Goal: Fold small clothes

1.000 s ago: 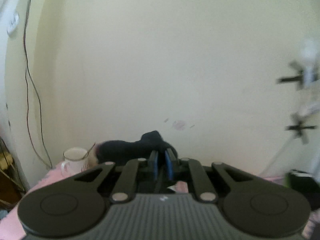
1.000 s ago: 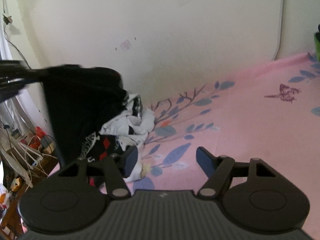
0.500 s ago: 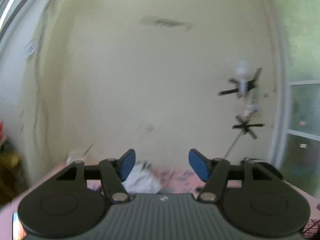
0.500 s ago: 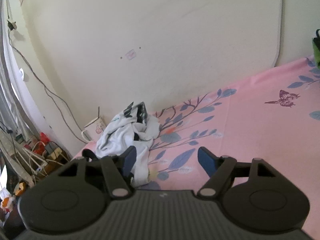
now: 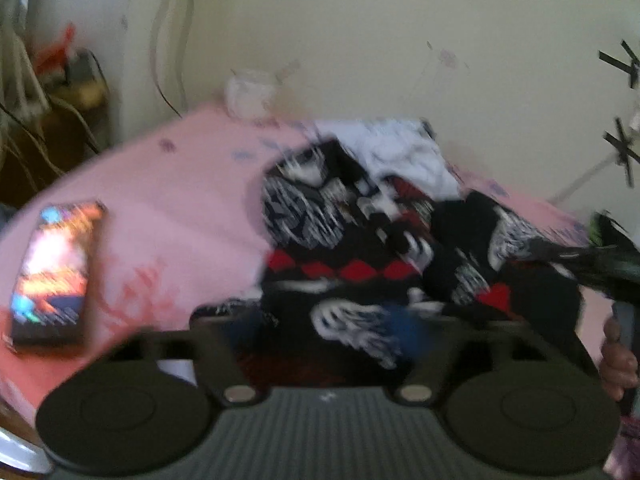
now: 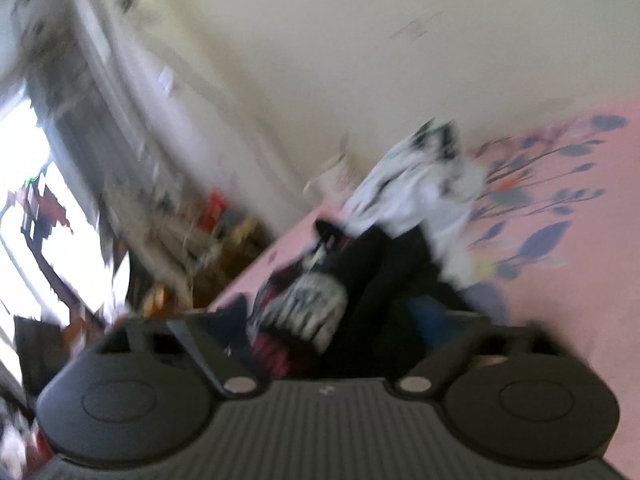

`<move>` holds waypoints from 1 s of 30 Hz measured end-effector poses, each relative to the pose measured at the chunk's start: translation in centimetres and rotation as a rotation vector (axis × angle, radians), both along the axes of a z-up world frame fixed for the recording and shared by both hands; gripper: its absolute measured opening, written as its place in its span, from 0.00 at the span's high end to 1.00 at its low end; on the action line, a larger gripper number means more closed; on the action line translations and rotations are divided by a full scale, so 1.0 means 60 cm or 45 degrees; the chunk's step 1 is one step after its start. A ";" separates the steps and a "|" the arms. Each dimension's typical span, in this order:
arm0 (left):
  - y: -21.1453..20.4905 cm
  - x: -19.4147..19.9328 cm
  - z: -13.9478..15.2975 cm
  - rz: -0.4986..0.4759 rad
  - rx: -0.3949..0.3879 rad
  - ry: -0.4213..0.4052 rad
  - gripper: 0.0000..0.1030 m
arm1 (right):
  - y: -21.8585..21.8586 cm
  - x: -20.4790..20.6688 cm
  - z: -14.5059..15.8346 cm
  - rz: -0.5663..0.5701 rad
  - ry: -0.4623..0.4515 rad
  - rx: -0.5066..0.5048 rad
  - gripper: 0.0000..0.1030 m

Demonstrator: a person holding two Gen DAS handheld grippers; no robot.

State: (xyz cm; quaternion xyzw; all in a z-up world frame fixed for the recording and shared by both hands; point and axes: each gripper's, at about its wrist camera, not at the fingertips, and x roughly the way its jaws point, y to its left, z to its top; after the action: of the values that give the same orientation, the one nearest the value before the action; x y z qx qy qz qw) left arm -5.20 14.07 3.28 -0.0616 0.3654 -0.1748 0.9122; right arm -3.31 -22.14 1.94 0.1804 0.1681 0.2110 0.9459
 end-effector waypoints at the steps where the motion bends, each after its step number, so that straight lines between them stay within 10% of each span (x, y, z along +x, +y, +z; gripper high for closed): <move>1: 0.004 -0.003 -0.001 -0.015 -0.037 0.003 0.82 | 0.011 0.003 0.000 0.022 0.022 -0.033 0.99; 9: -0.015 -0.124 0.109 -0.550 -0.404 -0.397 0.93 | -0.130 -0.184 0.127 -0.433 -0.426 0.153 1.00; 16: -0.109 -0.135 0.094 -0.771 -0.314 -0.424 0.68 | -0.206 -0.389 0.119 -1.045 -0.481 -0.040 0.99; 17: -0.114 -0.122 0.084 -0.762 -0.318 -0.368 0.68 | -0.212 -0.409 0.105 -1.136 -0.418 -0.098 0.96; 20: -0.115 -0.094 0.059 -0.707 -0.301 -0.267 0.68 | -0.228 -0.447 0.057 -1.379 -0.232 -0.254 0.40; 22: -0.110 -0.083 0.052 -0.675 -0.290 -0.227 0.67 | -0.229 -0.471 0.041 -1.508 -0.195 -0.323 0.40; 25: -0.100 -0.077 0.050 -0.600 -0.267 -0.193 0.62 | -0.212 -0.464 0.051 -1.347 -0.213 -0.275 0.40; 30: -0.075 -0.088 0.048 -0.499 -0.270 -0.188 0.58 | -0.104 -0.300 0.077 -0.664 -0.131 -0.295 0.41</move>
State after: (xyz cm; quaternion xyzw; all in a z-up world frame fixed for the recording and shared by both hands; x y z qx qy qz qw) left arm -10.47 9.54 6.17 -0.0720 0.2822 -0.3898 0.8736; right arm -21.31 -28.36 6.54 0.0972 0.0910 -0.0510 0.9898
